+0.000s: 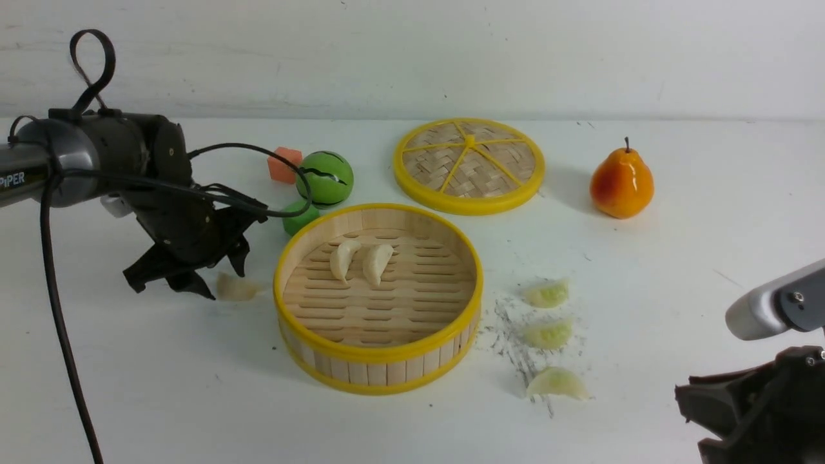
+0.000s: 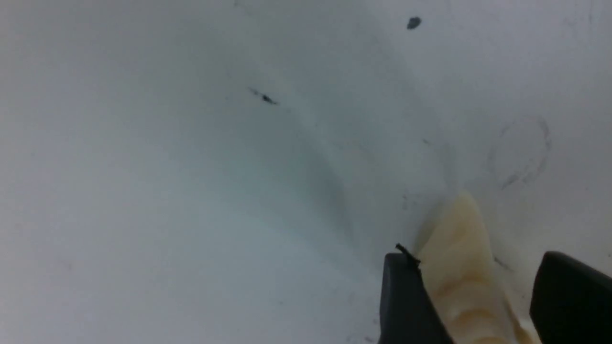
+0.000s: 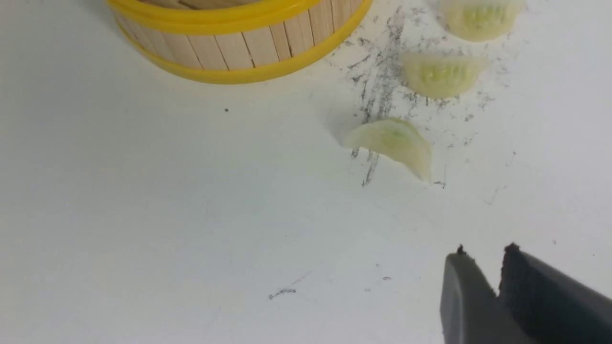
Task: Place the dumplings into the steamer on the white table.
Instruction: 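Reach for and grasp a dumpling on the table with the left gripper, then place the dumpling into the bamboo steamer basket with the left gripper, then reach for and grasp a dumpling lying on the table beside the steamer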
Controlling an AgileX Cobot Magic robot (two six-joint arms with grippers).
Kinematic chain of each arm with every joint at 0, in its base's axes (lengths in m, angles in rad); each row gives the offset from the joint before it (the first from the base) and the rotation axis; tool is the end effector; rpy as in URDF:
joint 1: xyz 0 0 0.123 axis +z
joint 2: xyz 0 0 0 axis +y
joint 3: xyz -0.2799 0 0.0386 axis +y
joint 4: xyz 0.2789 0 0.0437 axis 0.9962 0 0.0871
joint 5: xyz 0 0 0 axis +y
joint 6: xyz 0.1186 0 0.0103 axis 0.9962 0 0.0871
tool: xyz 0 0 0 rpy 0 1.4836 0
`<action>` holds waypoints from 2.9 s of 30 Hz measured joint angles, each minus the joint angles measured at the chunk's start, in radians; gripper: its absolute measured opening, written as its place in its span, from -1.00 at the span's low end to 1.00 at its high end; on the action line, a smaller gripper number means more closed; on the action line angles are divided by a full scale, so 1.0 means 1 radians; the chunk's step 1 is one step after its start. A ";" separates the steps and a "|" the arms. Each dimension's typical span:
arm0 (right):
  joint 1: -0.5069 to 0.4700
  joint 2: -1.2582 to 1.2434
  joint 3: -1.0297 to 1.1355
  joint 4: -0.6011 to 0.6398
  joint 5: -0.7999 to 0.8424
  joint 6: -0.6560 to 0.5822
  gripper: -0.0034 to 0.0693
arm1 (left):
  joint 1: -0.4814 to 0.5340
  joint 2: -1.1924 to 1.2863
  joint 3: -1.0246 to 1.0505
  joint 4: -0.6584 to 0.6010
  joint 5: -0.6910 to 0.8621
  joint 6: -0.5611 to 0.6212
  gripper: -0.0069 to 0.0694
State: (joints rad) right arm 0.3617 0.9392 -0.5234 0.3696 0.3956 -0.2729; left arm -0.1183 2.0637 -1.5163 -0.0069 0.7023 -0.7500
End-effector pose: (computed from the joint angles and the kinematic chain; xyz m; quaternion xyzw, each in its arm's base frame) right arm 0.2081 0.0965 0.2230 -0.1604 0.8906 0.1520 0.3974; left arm 0.4712 -0.0565 0.1342 -0.3062 0.9301 -0.0877 0.1828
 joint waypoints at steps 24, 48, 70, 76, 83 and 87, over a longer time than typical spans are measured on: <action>0.000 0.000 0.000 0.000 -0.001 0.000 -0.56 | 0.000 -0.023 -0.026 -0.008 0.150 0.411 -0.59; 0.000 0.000 0.000 0.000 -0.008 0.000 -0.53 | -0.495 0.086 -0.383 0.186 0.182 0.868 -0.61; 0.000 0.000 0.000 0.004 -0.008 0.000 -0.53 | -0.506 0.158 -0.389 0.383 0.120 0.638 0.11; 0.000 0.000 0.000 0.019 0.007 0.000 -0.51 | -0.506 0.002 -0.389 0.391 0.201 0.567 0.08; 0.000 0.000 0.000 0.021 0.042 -0.006 -0.50 | -0.506 -0.324 -0.389 0.387 0.333 0.569 -0.67; 0.000 0.000 -0.001 0.025 0.080 -0.042 -0.50 | -0.506 -0.493 -0.390 0.371 0.476 0.569 -0.86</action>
State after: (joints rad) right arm 0.3617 0.9392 -0.5243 0.3945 0.4757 -0.3149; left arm -0.6242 1.5710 -1.9061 0.3644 1.1782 -0.1814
